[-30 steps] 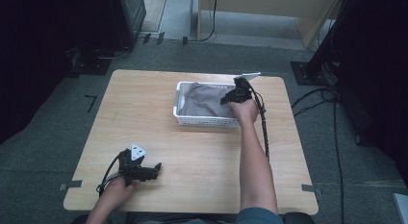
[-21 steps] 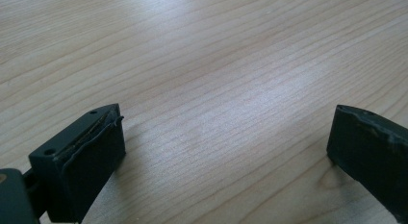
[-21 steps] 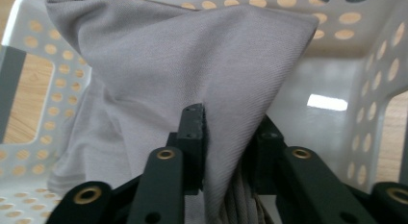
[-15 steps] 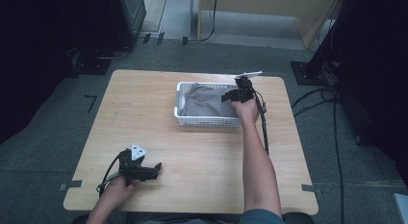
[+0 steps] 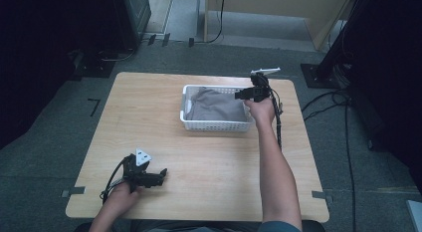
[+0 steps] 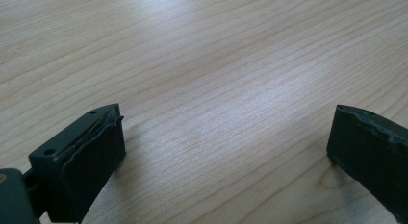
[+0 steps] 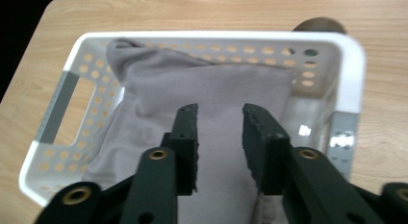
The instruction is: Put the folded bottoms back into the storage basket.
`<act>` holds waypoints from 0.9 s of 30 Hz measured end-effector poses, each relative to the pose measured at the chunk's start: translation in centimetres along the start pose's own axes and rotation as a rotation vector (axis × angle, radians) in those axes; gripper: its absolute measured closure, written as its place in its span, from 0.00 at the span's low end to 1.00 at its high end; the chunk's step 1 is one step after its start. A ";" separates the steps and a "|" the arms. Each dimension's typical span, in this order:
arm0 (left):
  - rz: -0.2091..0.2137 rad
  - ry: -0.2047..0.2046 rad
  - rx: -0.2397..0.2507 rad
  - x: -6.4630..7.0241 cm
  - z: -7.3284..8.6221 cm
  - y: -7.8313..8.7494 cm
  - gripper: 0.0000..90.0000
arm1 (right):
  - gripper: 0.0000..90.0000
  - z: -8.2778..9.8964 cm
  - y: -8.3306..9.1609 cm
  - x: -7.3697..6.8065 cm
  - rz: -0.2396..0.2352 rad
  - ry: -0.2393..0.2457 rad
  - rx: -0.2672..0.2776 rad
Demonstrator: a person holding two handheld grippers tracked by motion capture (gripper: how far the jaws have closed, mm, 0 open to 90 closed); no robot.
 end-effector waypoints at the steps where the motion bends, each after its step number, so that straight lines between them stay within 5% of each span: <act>1: 0.000 0.000 0.000 0.0 0.0 0.0 0.00 | 0.81 0.1 -0.1 -0.2 -0.007 0.002 -0.007; 18: 0.000 0.000 -0.001 0.0 0.0 0.0 0.00 | 0.83 0.9 -6.0 -2.7 -0.107 0.026 -0.047; 23: 0.000 0.001 -0.001 0.0 0.0 0.0 0.00 | 0.82 0.5 -7.5 -2.8 -0.118 0.010 -0.059; 27: 0.001 0.001 0.000 0.0 0.0 0.0 0.00 | 0.79 0.6 -8.8 -2.6 -0.135 -0.067 -0.140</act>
Point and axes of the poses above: each handheld gripper's, and its own axes: y roughly backward along the jaws, z roughly out of its underside, x roughly to its right, the point moved 6 cm from there along -y, roughly forward along the jaws, and after that the axes turned 2 degrees about y, right-handed, at the moved point
